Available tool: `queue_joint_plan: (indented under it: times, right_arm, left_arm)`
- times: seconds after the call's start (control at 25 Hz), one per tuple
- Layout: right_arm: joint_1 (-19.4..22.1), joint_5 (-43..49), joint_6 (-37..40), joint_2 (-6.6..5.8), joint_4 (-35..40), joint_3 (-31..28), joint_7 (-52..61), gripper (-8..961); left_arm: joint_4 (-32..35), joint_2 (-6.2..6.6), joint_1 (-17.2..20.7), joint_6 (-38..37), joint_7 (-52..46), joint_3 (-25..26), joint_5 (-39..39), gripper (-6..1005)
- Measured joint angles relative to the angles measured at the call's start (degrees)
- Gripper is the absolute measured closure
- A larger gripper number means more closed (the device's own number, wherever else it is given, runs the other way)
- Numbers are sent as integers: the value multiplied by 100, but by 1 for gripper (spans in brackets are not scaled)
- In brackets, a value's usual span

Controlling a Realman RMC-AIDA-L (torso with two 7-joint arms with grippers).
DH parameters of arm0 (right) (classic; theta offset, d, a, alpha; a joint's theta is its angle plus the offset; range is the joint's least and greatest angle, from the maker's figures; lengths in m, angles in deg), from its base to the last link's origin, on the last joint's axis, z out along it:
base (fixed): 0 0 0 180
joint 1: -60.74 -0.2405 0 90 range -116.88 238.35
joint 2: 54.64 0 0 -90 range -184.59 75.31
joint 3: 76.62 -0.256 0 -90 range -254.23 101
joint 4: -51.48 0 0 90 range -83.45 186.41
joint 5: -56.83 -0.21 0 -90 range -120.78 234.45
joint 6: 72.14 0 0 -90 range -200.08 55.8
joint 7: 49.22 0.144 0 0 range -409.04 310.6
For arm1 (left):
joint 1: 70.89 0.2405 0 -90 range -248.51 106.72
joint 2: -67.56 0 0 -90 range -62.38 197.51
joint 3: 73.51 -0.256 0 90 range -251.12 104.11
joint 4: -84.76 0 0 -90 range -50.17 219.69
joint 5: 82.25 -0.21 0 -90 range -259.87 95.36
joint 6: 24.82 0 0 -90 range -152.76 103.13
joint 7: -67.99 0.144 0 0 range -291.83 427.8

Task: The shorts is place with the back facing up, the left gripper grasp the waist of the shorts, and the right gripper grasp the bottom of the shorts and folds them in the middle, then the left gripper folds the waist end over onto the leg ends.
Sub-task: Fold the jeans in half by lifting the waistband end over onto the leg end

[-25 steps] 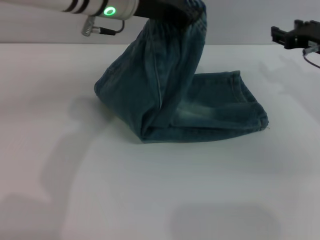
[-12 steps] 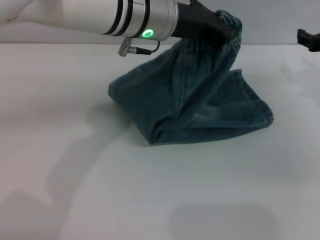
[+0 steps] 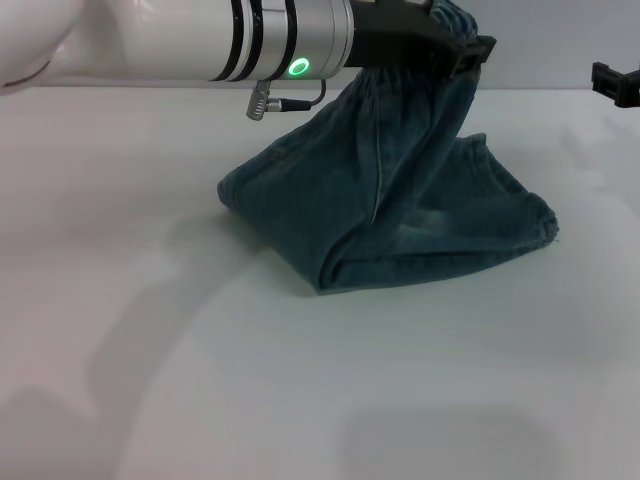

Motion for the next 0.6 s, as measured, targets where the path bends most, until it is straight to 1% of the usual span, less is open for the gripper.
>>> queue_joint_plan:
  times: [0.2, 0.32, 0.56, 0.6]
  right_arm:
    - [0, -1, 27, 15, -16, 3, 0, 357]
    - [0, -46, 47, 21, -16, 21, -1, 357]
    - [0, -128, 64, 24, -16, 135, 0, 358]
    - [0, -131, 65, 23, -15, 160, 0, 358]
  left_arm:
    - [-1, 4, 7, -56, 6, -9, 33, 594]
    - [-1, 20, -10, -255, 32, -11, -31, 514]
    - [148, 40, -205, -1086, 43, 158, -745, 353]
    - [166, 40, -238, -1188, 43, 201, -816, 286]
